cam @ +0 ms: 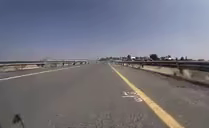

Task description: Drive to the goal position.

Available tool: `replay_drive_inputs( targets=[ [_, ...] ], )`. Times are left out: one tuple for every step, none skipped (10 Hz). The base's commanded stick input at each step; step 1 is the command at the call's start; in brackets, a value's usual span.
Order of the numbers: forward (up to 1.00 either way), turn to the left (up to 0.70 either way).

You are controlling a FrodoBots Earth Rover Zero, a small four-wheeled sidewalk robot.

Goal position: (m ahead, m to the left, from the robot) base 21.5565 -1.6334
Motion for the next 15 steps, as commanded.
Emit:
replay_drive_inputs(
  targets=[
    [1.00, 0.00],
    [1.00, 0.00],
    [1.00, 0.00],
    [1.00, 0.00],
    [1.00, 0.11],
    [1.00, 0.24],
    [1.00, 0.16],
    [1.00, 0.02],
    [1.00, 0.00],
    [1.00, 0.00],
    [1.00, 0.00],
    [1.00, 0.00],
    [1.00, 0.00],
    [1.00, 0.00],
    [1.00, 0.00]
  ],
)
